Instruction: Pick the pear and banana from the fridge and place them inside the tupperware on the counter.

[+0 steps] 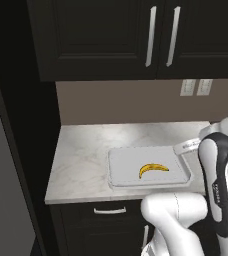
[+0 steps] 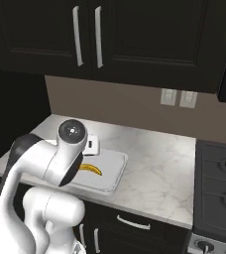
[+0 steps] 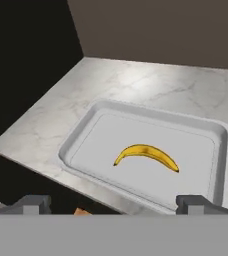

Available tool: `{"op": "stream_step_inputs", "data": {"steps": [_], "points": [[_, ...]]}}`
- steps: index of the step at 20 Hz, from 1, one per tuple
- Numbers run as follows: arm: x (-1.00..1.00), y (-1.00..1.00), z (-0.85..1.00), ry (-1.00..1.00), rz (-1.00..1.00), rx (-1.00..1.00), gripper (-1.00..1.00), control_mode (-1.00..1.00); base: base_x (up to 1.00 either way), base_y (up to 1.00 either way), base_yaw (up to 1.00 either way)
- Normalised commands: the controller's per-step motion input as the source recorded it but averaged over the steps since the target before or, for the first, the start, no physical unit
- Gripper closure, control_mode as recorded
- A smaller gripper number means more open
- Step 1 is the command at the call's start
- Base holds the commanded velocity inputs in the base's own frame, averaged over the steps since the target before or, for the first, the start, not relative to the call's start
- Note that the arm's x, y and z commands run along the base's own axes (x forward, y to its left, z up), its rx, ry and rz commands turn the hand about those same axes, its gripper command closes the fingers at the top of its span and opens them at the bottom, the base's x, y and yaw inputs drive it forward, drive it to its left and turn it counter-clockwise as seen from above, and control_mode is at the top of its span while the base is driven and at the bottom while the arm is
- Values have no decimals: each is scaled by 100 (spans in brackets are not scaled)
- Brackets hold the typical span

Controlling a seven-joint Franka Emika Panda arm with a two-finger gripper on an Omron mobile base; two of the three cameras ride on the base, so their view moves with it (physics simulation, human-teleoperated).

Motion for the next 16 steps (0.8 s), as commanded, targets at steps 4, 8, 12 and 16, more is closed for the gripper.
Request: {"op": "stream_step_inputs", "data": {"steps": [4, 8, 12, 16], "points": [[-27, 14, 3, 0, 0, -3, -100, -100, 0, 0, 0], [-41, 0, 9, 0, 0, 0, -100, -100, 0, 0, 0], [-33, 0, 0, 0, 0, 0, -100, 100, -44, 1, 0], [0, 0, 0, 0, 0, 0, -100, 100, -95, 14, 0]]}}
